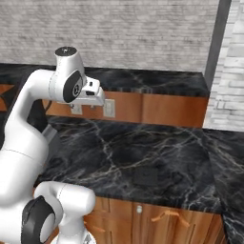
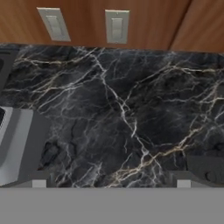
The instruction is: Close the lid blender by securely placing the lid on top.
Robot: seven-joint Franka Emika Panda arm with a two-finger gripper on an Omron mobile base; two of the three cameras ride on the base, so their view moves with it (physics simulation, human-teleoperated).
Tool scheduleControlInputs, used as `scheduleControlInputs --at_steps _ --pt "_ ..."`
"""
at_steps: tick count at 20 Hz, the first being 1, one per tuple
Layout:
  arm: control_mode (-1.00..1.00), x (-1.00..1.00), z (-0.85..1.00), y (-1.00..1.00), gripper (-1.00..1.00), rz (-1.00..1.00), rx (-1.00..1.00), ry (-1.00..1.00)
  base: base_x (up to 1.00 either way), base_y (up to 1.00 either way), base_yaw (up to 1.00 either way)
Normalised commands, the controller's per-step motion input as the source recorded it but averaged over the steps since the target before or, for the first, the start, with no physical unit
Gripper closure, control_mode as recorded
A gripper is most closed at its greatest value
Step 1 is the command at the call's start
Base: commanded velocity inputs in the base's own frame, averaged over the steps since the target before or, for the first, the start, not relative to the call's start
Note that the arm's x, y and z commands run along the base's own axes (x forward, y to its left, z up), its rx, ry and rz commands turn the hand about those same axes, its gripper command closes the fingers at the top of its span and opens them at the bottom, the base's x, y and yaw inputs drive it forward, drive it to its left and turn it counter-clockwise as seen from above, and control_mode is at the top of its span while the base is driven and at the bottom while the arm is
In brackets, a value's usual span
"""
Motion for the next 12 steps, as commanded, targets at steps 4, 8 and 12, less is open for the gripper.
scheduleControlInputs --at_steps 4,8,12 --pt "1.00 0.00 0.00 0.00 -1.00 0.00 0.00 0.00 0.12 -0.04 0.07" --pt "1.00 0.00 0.00 0.00 -1.00 0.00 0.00 0.00 0.23 0.00 0.06" --pt "-1.00 0.00 -0.04 0.00 -1.00 0.00 0.00 0.00 0.11 0.00 0.04"
